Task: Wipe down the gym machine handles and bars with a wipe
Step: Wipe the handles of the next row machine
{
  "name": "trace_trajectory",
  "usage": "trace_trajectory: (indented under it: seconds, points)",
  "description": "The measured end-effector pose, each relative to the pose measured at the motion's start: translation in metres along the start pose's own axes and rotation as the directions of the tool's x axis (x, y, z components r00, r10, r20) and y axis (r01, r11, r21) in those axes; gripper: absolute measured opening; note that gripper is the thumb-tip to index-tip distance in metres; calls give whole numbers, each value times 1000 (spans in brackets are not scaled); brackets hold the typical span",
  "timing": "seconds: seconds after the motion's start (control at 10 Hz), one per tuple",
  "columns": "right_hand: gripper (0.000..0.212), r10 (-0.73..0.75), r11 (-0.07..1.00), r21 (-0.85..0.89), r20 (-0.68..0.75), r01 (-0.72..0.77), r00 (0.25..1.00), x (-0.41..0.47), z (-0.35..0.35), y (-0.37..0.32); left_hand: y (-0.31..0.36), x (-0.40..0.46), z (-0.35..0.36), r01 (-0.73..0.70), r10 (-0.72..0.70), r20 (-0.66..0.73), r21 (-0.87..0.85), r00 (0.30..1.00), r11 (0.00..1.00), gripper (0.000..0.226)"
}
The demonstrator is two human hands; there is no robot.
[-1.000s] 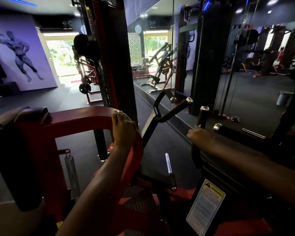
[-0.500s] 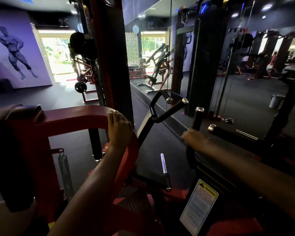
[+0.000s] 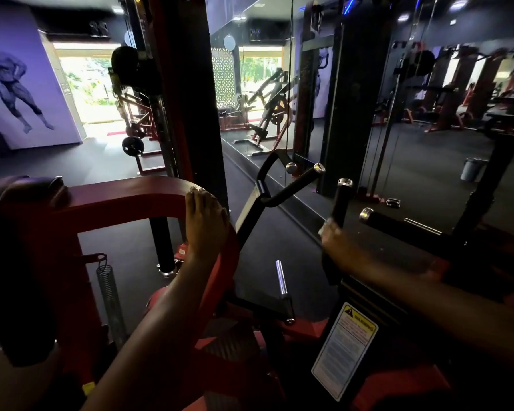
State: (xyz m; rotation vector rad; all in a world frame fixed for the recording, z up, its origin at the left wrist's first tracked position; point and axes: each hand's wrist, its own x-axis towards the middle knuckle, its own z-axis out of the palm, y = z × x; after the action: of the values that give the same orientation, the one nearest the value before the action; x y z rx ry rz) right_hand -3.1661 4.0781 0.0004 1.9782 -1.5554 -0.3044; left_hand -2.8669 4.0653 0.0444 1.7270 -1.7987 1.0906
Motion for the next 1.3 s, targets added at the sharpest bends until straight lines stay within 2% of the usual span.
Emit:
trace_trajectory:
  seconds: [0.1,0.2,0.3,0.4,0.5,0.6,0.7,0.8,0.9,1.0,1.1,1.2,1.3]
  points:
    - [28,-168,980,124,99,156,981,-54,-3,-46,-1,-1,2,-10,10,-17,-38,1000,999,43]
    - [24,-190,877,441,-44,190,981,-38,-20,-25,-1,-2,4,-16,15,-29,-44,999,999,44]
    - [29,397,643,737,-89,-208,913,13,-44,29,0,-3,4,-7,4,-41,-68,999,998,43]
    - [26,657,329,823,152,-462,739,43,-53,49,2,-2,4,7,-10,-32,-101,999,995,42]
    - [31,671,181,850,262,-495,694,42,-52,30,3,-2,3,14,-16,-19,-90,1000,996,43]
    - [34,613,-22,852,425,-524,666,24,-37,-5,3,-4,4,17,-17,-1,-77,1000,997,44]
    - [34,478,-37,728,615,-685,628,15,-33,-9,3,-3,4,9,-8,29,-62,1000,998,48]
    - [47,612,-25,799,488,-601,622,25,-56,13,4,-4,5,9,-7,31,-85,1000,996,47]
    - [55,704,64,829,357,-555,614,33,-71,20,3,-5,4,15,-15,6,-128,1000,992,45]
    - [39,704,209,792,285,-574,651,27,-50,6,3,-5,2,12,-10,19,-132,1000,991,45]
    - [30,635,272,717,367,-641,680,13,-25,-15,7,-5,5,31,-27,30,-160,999,987,45]
    - [31,513,415,633,430,-653,743,-17,-24,-32,10,-8,10,41,-35,44,-148,998,988,47]
    - [29,387,584,590,402,-558,830,-35,-25,-34,11,-13,15,33,-7,148,-171,989,985,45]
